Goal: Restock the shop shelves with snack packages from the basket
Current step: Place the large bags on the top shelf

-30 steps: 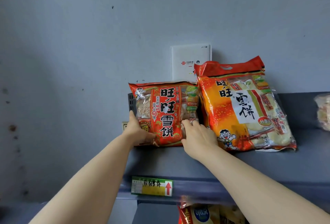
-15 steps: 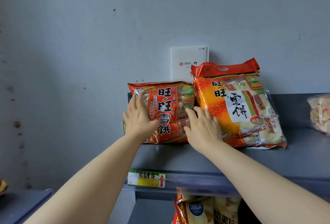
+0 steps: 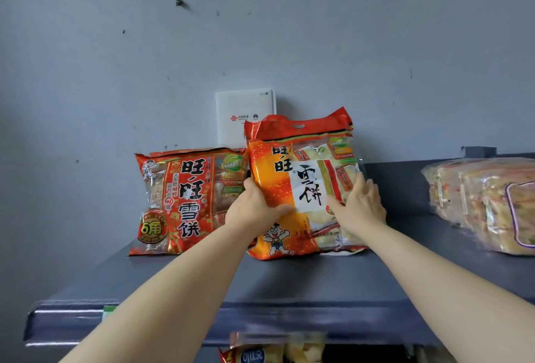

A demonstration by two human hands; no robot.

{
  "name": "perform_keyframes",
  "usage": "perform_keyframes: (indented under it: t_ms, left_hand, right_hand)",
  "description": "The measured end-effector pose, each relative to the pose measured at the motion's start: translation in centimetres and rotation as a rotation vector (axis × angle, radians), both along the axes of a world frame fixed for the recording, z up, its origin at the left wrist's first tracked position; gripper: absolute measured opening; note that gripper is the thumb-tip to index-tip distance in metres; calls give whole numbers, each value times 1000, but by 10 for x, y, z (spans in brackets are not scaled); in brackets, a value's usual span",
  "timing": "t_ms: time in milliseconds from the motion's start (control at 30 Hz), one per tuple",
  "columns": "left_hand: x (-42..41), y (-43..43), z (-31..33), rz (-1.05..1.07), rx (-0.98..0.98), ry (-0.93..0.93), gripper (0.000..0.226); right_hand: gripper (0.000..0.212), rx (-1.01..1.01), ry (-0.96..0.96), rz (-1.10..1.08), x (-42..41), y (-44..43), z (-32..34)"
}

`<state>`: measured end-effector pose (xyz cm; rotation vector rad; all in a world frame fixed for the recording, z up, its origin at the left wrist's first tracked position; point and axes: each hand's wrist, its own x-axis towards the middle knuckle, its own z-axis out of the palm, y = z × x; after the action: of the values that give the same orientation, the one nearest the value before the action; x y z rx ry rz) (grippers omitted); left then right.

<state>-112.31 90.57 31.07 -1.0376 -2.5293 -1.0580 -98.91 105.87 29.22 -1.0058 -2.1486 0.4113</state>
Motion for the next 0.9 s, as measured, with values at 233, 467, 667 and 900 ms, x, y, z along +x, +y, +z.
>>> perform_keyframes:
  t_ms: [233, 467, 667, 900]
  left_hand:
    - [-2, 17, -16, -128, -106, -247, 165]
    - [10, 32, -12, 91, -182, 10, 162]
    - [27, 39, -14, 170, -164, 13, 156]
    - [47, 23, -13, 189, -199, 56, 125]
  right_hand:
    - [161, -789, 456, 366, 4, 65, 1]
    - [90, -723, 453, 548, 5, 81, 2]
    - [119, -507, 264, 360, 0, 78, 13]
    - [92, 75, -36, 193, 19, 31, 8]
